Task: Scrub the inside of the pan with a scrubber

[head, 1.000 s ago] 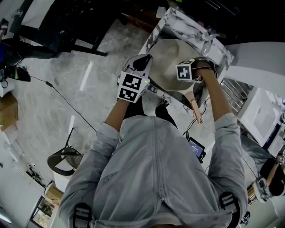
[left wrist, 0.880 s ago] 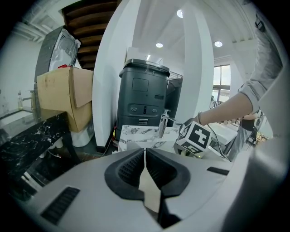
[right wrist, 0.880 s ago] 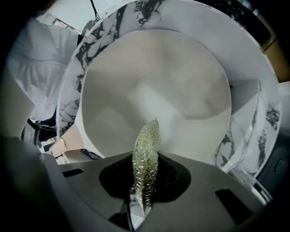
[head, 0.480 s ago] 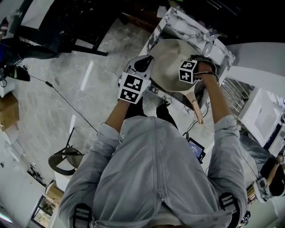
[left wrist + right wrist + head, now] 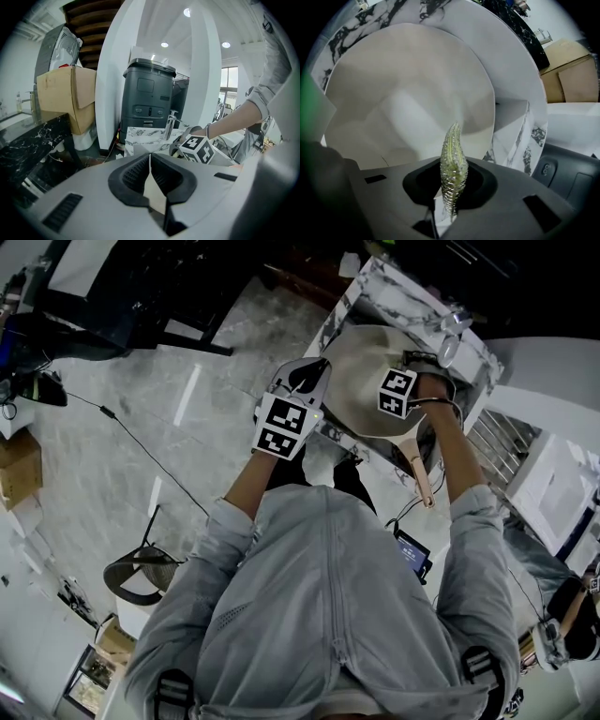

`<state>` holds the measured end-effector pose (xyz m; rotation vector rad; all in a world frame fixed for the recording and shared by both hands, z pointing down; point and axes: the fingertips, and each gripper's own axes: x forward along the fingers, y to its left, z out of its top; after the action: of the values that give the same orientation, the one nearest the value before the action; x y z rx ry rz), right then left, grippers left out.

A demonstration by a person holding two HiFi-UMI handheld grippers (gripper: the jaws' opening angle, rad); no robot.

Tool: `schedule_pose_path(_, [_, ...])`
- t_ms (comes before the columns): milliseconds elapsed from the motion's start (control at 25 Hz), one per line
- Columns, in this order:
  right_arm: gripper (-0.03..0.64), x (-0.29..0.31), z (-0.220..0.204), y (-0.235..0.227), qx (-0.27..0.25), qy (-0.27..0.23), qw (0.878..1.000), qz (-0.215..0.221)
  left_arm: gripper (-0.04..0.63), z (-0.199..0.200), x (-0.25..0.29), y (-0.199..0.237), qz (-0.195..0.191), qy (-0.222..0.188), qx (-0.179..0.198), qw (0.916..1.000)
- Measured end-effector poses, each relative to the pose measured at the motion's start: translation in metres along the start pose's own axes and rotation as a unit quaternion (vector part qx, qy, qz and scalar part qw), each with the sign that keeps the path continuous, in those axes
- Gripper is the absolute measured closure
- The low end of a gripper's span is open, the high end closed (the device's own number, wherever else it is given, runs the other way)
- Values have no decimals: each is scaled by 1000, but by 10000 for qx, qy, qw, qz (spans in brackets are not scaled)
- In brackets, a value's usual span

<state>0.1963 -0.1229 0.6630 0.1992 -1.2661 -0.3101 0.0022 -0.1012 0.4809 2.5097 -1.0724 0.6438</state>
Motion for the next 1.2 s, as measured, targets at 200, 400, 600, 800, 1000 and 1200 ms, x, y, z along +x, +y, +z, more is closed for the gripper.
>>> schedule_pose_path(200, [534,0,17,-23,-28,-119,9992,-392,566,0,-2,14,14,34,20,10000])
schedule_pose_path(400, [534,-2,33,-44,195,-264,9976,-602,566,2,-4,28,-22,37,75,10000])
schedule_pose_path(600, [534,-1,48,-56,607,-344,9963,-505,566,1,-5,40,-71,54,133,9999])
schedule_pose_path(800, [534,-1,69,-57,1515,-648,9863,14,566,1,-5,50,-138,75,194,9997])
schedule_pose_path(1000, [534,2,91,-49,2148,-795,9718,561,566,0,-7,61,-153,91,234,9996])
schedule_pose_path(1200, [534,4,99,-38,2547,-906,9586,896,566,-3,-8,68,-155,116,244,9995])
